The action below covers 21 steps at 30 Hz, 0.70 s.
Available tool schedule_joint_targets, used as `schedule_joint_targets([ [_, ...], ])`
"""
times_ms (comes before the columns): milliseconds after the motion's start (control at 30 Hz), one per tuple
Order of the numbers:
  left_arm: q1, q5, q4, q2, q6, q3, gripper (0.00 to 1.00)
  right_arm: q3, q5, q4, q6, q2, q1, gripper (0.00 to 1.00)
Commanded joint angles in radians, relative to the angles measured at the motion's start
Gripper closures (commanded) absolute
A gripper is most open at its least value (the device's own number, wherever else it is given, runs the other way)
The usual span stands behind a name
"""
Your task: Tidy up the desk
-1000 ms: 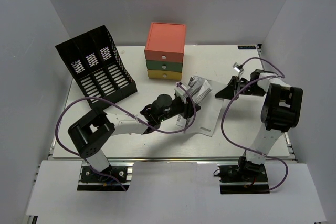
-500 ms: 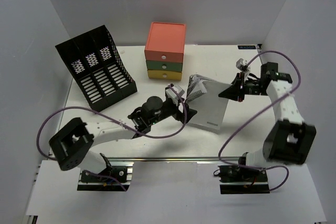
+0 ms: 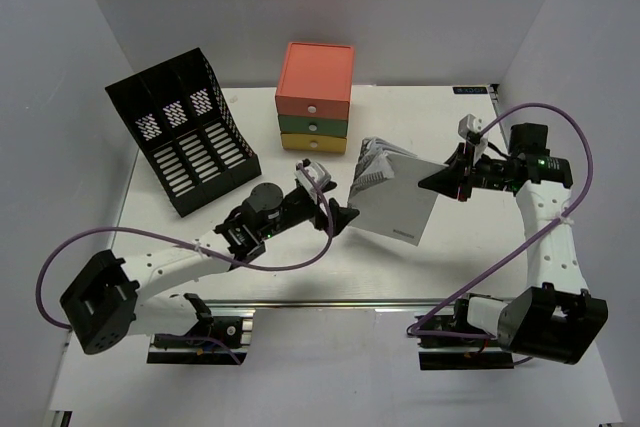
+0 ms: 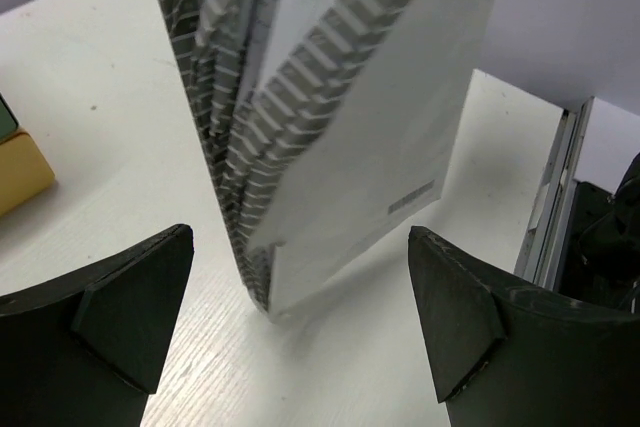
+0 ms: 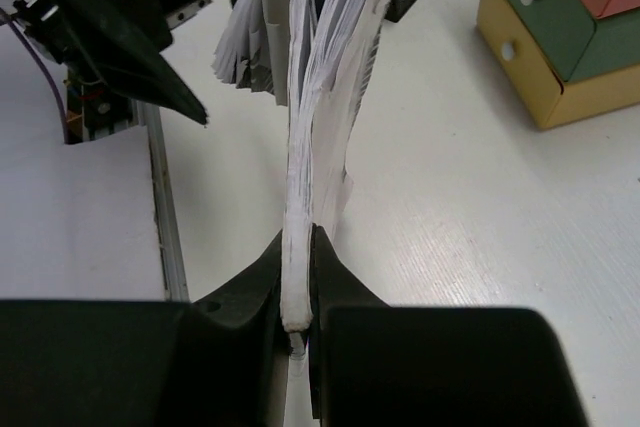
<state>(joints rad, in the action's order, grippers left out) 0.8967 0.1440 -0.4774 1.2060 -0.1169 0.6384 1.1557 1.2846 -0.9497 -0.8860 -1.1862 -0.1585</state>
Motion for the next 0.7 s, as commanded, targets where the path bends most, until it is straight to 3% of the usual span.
schedule_joint_targets([
  [0, -0.027, 0.072, 0.01, 0.03, -0.01, 0.04, 0.02, 0.07, 0.113, -0.228, -0.181, 0.02, 0.004, 1.0],
  [100, -0.047, 0.095, 0.02, 0.046, -0.007, 0.066, 0.02, 0.113, 0.119, -0.362, -0.31, 0.013, 0.005, 1.0],
  [367, -0.097, 0.202, -0.01, 0.044, -0.009, 0.073, 0.02, 0.078, 0.179, -0.362, -0.331, 0.079, 0.045, 1.0],
  [667, -0.136, 0.603, -0.188, 0.124, -0.107, 0.118, 0.02, 0.065, 0.225, -0.351, -0.321, 0.094, 0.089, 1.0],
])
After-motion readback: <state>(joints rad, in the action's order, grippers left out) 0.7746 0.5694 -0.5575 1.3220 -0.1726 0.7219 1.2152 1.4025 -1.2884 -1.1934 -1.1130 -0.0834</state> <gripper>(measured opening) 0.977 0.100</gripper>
